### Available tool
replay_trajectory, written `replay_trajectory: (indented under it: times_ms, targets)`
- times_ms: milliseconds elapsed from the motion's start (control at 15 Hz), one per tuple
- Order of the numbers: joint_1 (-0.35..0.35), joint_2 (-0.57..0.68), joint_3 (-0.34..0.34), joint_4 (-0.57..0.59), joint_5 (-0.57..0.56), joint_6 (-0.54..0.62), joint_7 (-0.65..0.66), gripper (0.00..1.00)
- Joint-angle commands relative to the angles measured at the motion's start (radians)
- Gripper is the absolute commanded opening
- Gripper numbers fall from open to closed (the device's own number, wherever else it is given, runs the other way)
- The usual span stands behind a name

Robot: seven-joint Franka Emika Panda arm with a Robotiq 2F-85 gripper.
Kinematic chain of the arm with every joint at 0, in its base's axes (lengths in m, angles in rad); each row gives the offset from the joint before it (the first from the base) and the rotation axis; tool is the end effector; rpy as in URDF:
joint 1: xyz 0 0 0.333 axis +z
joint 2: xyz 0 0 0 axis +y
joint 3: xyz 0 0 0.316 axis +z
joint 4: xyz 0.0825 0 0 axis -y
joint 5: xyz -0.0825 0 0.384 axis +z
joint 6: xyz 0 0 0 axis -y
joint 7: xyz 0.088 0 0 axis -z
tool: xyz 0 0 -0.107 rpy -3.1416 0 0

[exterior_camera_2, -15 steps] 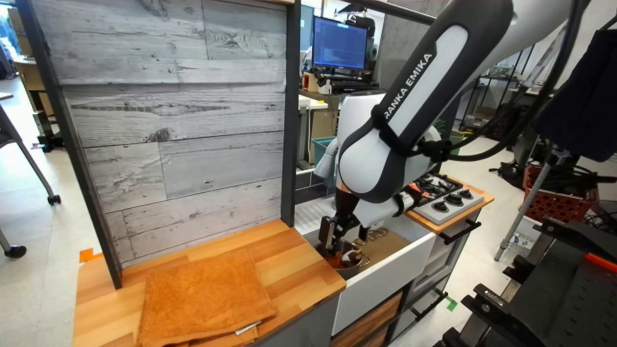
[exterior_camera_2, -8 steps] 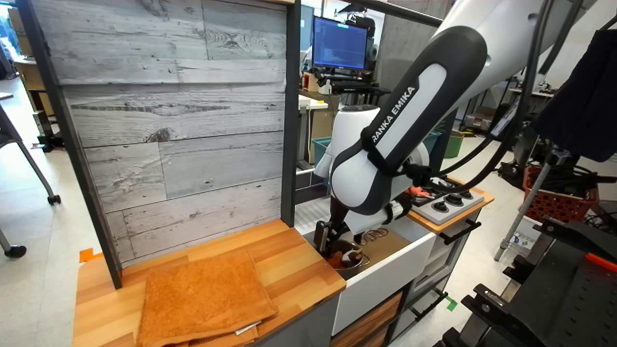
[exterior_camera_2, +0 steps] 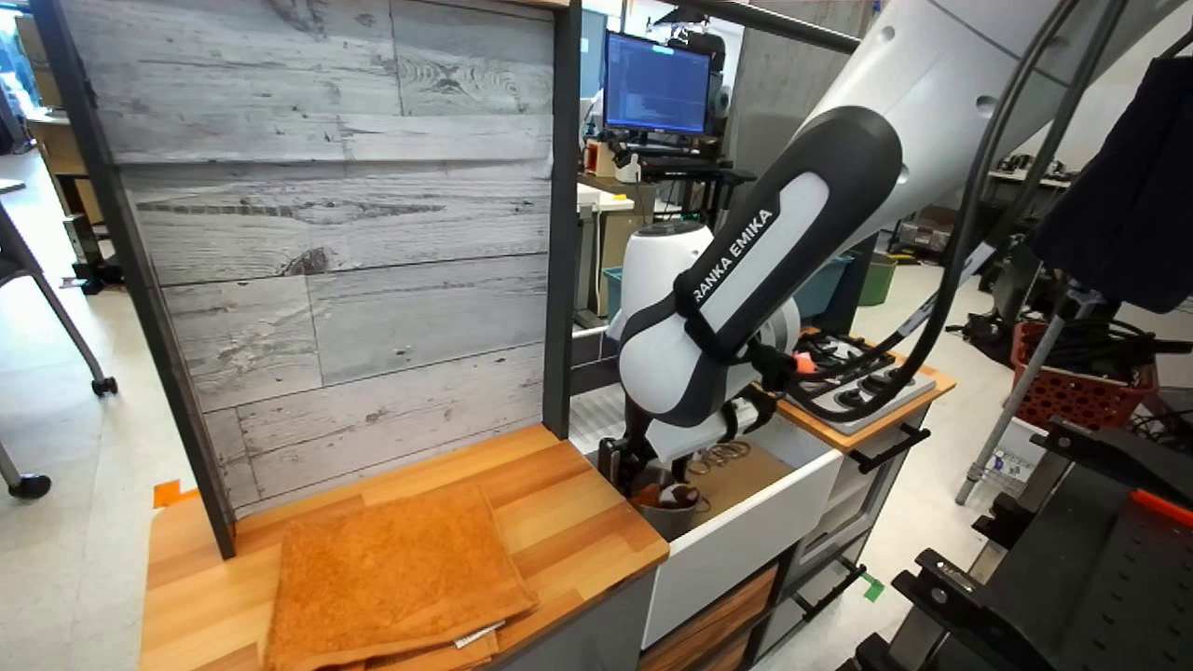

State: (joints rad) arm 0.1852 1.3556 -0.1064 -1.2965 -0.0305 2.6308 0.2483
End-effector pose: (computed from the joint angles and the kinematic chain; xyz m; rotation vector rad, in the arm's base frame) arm 0.6641 0.0653 -0.0861 3.0198 -0.0909 0.0048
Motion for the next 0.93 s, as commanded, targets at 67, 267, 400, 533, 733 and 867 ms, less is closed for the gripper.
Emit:
replay_trajectory:
  times_ms: [67, 267, 400, 533, 733, 867]
  targets:
    - [0.021, 0.067, 0.004, 0.102, 0.004, -0.058, 0.033, 0.64]
    - [0.021, 0.067, 0.012, 0.099, 0.004, -0.053, 0.026, 0.68]
    - [0.020, 0.067, 0.012, 0.095, 0.007, -0.049, 0.032, 0.43]
    - [0.025, 0.047, 0.008, 0.065, 0.006, -0.031, 0.034, 0.34]
    - [0.035, -0.010, 0.004, -0.016, -0.001, 0.026, 0.030, 0.10]
    - [0.051, -0.072, -0.006, -0.106, -0.007, 0.100, 0.033, 0.01]
